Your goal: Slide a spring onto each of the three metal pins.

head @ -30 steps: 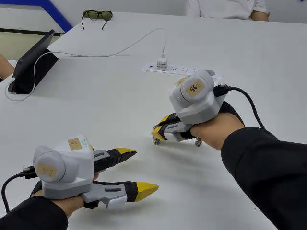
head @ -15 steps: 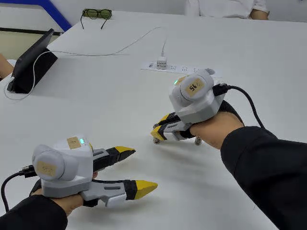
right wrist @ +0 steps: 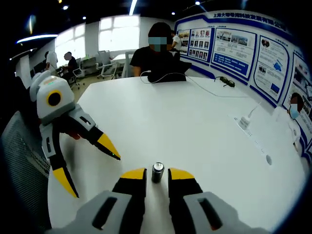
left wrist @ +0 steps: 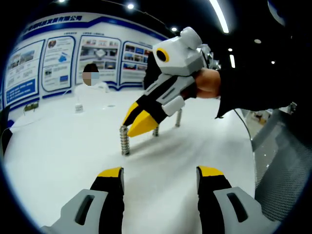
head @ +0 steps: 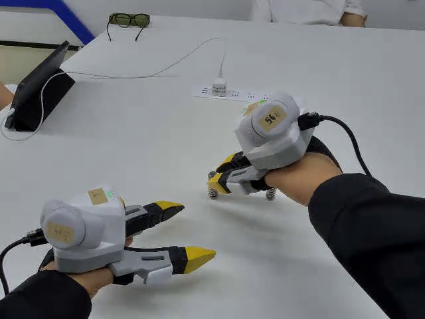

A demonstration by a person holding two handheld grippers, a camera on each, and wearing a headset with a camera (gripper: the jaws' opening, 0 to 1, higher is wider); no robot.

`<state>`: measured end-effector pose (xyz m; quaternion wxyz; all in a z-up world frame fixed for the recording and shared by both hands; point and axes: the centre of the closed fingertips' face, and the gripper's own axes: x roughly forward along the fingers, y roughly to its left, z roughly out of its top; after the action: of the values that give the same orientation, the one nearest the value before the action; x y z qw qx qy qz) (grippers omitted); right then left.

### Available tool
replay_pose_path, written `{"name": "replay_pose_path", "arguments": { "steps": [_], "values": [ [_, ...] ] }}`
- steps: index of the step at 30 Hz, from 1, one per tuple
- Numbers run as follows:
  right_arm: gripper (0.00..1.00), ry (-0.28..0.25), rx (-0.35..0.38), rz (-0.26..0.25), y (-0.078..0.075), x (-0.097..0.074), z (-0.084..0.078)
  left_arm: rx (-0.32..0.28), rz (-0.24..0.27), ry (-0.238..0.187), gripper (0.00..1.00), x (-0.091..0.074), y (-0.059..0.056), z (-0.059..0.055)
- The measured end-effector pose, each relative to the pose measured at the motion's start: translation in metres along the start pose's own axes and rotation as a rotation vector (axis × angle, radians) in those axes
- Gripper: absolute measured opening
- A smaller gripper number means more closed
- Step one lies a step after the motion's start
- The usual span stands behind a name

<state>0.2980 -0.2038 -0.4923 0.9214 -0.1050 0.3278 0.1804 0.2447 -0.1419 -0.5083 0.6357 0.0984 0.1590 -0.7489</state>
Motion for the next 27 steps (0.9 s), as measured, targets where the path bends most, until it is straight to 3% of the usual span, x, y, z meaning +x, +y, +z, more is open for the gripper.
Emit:
{"name": "replay_pose_path", "arguments": {
  "steps": [27],
  "values": [
    [0.2,-0.047,-0.012,-0.021,0.017,-0.045,-0.012,-0.009,0.011,-0.016,0.62,0.0,0.003,0.005]
  ]
}}
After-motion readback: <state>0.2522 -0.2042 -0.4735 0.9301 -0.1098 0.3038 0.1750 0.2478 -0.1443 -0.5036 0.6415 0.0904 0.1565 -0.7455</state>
